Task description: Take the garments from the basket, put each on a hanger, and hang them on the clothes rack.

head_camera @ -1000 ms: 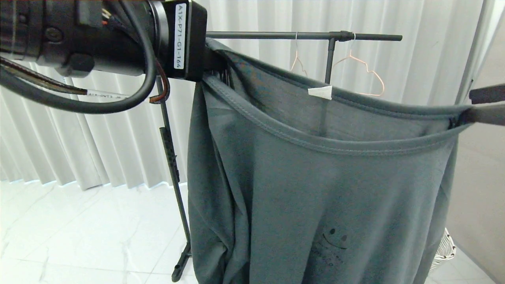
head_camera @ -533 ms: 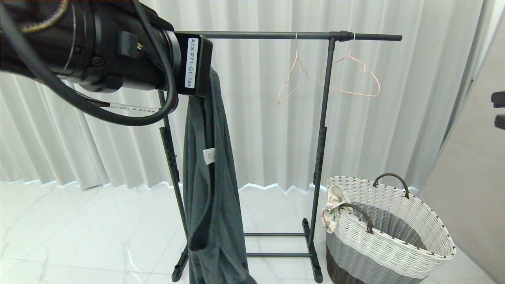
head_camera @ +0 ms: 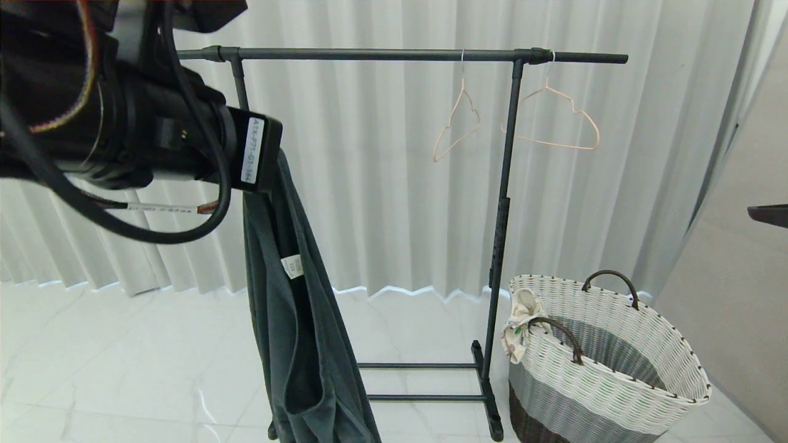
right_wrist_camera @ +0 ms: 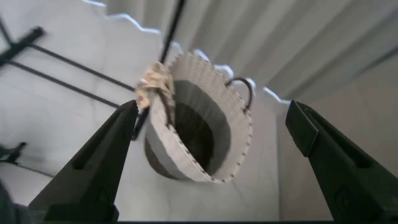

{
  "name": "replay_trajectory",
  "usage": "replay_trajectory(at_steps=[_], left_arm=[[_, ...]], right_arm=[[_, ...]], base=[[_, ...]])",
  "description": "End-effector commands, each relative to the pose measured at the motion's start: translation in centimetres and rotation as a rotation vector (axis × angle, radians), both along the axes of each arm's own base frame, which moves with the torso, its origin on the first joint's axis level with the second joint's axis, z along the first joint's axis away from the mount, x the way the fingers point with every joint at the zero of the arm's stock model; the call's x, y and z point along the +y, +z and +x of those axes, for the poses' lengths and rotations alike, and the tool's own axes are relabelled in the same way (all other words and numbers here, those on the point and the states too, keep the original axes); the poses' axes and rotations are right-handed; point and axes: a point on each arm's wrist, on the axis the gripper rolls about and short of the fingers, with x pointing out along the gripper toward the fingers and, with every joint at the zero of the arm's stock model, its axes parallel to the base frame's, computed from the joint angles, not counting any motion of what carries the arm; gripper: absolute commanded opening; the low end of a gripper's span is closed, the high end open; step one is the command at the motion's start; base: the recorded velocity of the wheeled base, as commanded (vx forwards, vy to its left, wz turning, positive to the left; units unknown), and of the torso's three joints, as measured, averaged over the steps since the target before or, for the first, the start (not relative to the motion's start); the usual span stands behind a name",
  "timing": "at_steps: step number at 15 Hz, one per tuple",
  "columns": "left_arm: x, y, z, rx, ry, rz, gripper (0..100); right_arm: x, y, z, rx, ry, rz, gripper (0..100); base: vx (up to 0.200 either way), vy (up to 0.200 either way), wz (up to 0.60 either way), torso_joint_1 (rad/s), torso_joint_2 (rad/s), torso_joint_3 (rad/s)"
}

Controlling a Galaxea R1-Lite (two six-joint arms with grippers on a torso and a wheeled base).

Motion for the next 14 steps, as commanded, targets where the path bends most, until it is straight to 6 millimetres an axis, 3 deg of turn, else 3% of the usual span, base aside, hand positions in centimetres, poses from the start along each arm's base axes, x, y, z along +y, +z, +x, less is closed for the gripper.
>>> replay_trajectory(at_steps=[1, 4, 9, 14], left_arm=[[1.2, -1.7, -1.3, 0.035, 0.006, 0.031, 0], [2.0, -3.3, -1.6, 0.028, 0.023, 0.034, 0], [2.1, -2.7, -1.8, -0.029, 0.001, 0.041, 0], [2.1, -2.3, -1.7, -0.07, -0.02, 0.072, 0]], right_arm=[[-0.2, -2.0, 0.9, 0.073, -0.06, -0.038, 100], [-0.3, -2.7, 1.6, 0.084, -0.098, -0.075, 100], [-0.1, -2.4, 2.1, 0.051, -0.038, 0.013, 100], [0.0, -2.2, 2.3, 0.038, -0.015, 0.041, 100]], base=[[0.0, 0.0, 0.0, 0.0, 0.0, 0.0], [0.0, 0.0, 0.0, 0.0, 0.0, 0.0], [0.0, 0.0, 0.0, 0.013, -0.03, -0.007], [0.0, 0.0, 0.0, 0.193, -0.2, -0.205]])
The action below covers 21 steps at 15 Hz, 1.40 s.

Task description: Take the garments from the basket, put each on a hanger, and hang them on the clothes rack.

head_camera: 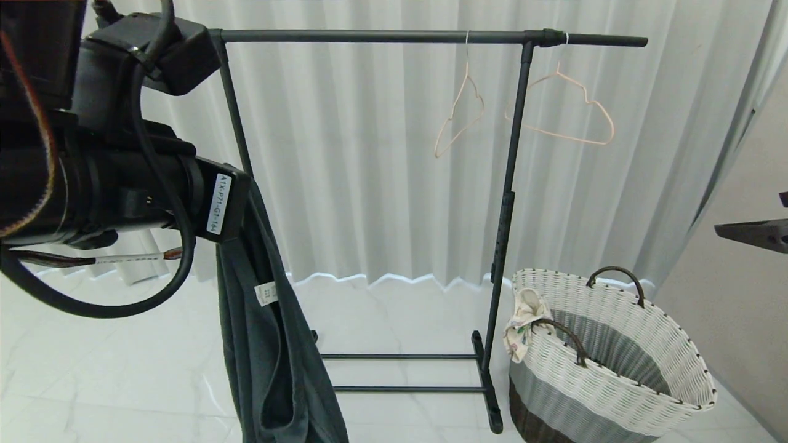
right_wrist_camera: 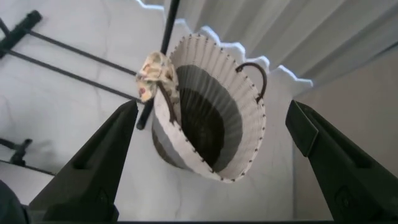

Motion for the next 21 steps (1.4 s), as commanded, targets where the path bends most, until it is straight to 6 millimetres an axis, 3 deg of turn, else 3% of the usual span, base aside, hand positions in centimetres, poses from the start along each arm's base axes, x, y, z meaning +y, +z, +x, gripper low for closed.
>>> replay_trajectory(at_steps=[1, 8, 21], left_arm=[[0.0, 0.3, 0.0, -0.02, -0.003, -0.004, 0], [0.1, 0.4, -0.1, -0.038, 0.028, 0.01, 0], [0.4, 0.6, -0.3, -0.051, 0.05, 0.013, 0]], right_arm=[[0.0, 0.1, 0.0, -0.004, 0.008, 0.003, 100], [0.3, 0.2, -0.1, -0.01, 0.051, 0.021, 100], [0.5, 0.2, 1.2, -0.049, 0.064, 0.021, 100]], base=[[0.0, 0.0, 0.0, 0.232, -0.68, -0.232], [0.0, 0.0, 0.0, 0.149, -0.55, -0.229], [0.0, 0.0, 0.0, 0.29, -0.51, -0.259]])
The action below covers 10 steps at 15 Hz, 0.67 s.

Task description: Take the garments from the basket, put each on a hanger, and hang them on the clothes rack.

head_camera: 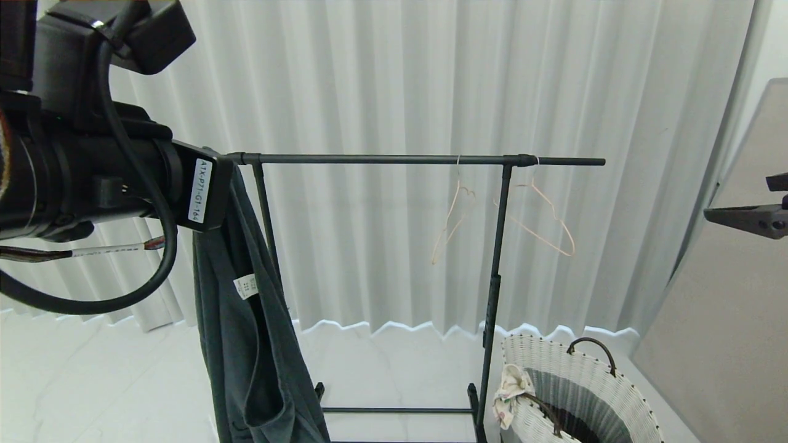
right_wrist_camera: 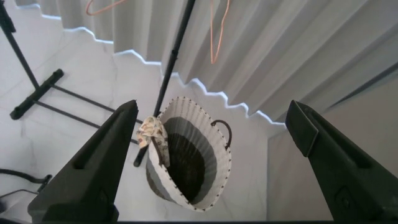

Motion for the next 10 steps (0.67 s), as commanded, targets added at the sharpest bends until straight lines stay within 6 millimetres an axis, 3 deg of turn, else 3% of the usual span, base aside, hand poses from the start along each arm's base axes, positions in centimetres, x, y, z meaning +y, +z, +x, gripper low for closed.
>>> replay_trajectory(at_steps=[1, 3, 7, 10], left_arm=[[0.0, 0.0, 0.0, 0.0, 0.0, -0.001, 0], [0.0, 0.0, 0.0, 0.0, 0.0, -0.001, 0], [0.0, 0.0, 0.0, 0.001, 0.002, -0.001, 0], [0.0, -0.1, 0.1, 0.005, 0.002, 0.002, 0]], right_arm=[[0.1, -0.1, 0.2, 0.004, 0.003, -0.001, 100], [0.1, -0.1, 0.3, -0.006, 0.003, 0.0, 100], [0.1, -0.3, 1.0, -0.001, 0.0, 0.0, 100], [0.1, -0.5, 1.8, -0.013, 0.0, -0.001, 100]], base=[[0.0, 0.0, 0.0, 0.276, -0.55, -0.281], [0.0, 0.0, 0.0, 0.178, -0.36, -0.18], [0.0, 0.0, 0.0, 0.032, -0.06, -0.03], [0.2, 0.0, 0.0, 0.004, -0.01, 0.007]])
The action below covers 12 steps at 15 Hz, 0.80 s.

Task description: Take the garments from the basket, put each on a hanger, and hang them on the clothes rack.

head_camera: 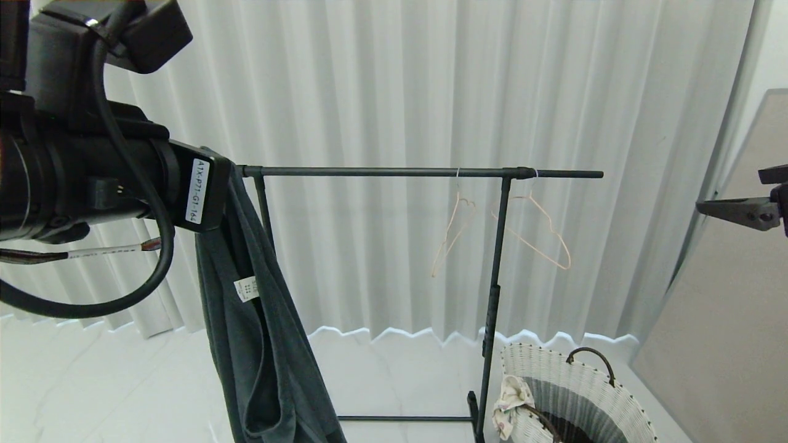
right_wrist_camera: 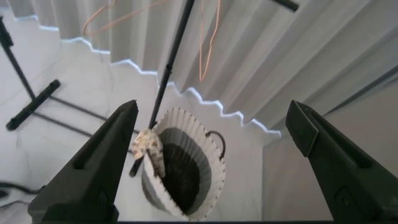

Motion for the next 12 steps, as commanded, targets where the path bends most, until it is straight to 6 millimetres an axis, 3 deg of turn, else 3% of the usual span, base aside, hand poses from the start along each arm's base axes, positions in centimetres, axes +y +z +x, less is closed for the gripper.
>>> replay_trajectory(at_steps=[1, 6, 12], left_arm=[[0.0, -0.1, 0.1, 0.004, 0.001, 0.003, 0], [-0.1, -0.1, 0.2, 0.005, 0.002, 0.003, 0], [-0.3, 0.0, 0.0, 0.0, -0.014, 0.008, 0]], right_arm=[[0.0, -0.4, 0.7, 0.016, 0.0, -0.002, 100], [0.0, -1.2, 1.4, 0.046, 0.0, -0.001, 100], [0.1, -3.7, 4.2, 0.155, 0.014, 0.005, 100]], base=[[0.2, 0.0, 0.0, 0.002, -0.01, -0.002], [0.2, 0.0, 0.0, 0.009, 0.0, 0.0], [0.2, 0.0, 0.0, 0.002, 0.0, 0.002]])
